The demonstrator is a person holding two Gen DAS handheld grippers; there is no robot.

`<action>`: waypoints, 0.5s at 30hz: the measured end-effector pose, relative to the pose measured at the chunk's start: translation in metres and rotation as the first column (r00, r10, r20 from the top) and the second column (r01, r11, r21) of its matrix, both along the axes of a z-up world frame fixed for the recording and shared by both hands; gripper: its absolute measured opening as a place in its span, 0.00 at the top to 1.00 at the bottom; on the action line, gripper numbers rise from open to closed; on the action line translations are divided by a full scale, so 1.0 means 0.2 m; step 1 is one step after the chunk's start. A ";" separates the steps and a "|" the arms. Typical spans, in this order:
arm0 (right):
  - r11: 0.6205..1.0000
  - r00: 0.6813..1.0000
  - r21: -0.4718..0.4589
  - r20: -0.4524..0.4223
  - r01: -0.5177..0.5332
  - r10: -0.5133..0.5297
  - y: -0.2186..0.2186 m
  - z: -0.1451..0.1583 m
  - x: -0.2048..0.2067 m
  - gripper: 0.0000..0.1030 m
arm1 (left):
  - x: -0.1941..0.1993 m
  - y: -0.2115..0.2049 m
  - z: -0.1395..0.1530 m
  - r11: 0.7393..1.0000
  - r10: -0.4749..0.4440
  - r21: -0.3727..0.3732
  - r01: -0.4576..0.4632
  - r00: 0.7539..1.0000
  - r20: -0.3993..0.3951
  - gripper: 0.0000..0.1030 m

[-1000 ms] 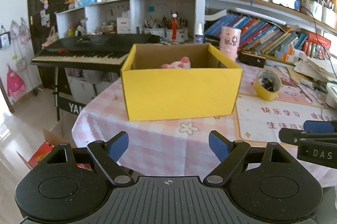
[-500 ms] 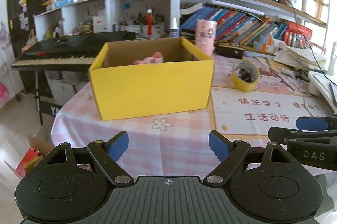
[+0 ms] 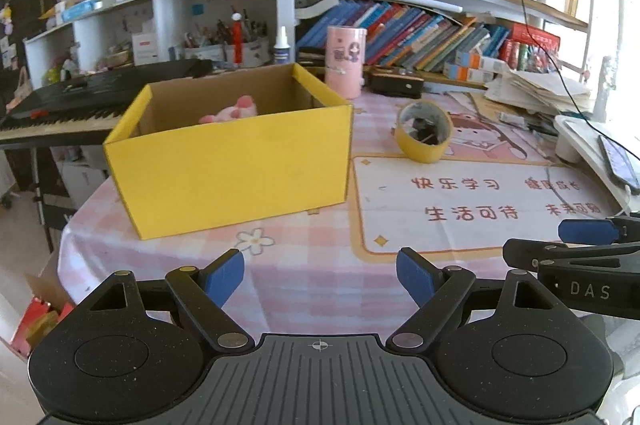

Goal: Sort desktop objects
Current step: 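Move both open grippers toward the yellow tape roll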

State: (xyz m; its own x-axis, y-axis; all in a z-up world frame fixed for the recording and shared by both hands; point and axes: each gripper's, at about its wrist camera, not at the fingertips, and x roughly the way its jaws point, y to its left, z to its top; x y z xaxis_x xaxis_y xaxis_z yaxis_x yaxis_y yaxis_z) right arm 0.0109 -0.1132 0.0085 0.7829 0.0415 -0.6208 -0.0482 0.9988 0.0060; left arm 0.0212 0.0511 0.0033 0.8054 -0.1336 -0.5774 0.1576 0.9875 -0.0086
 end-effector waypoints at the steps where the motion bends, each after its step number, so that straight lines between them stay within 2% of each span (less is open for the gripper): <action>1: 1.000 1.000 -0.001 -0.002 0.005 -0.005 -0.01 0.00 0.00 0.42 | 0.01 -0.01 0.00 1.000 -0.006 -0.001 0.006 1.000 -0.002 0.17; 15: 0.997 0.997 0.002 -0.018 0.074 -0.074 -0.23 0.00 0.08 0.40 | 0.14 -0.24 -0.01 0.996 -0.090 0.005 0.090 0.996 -0.020 0.17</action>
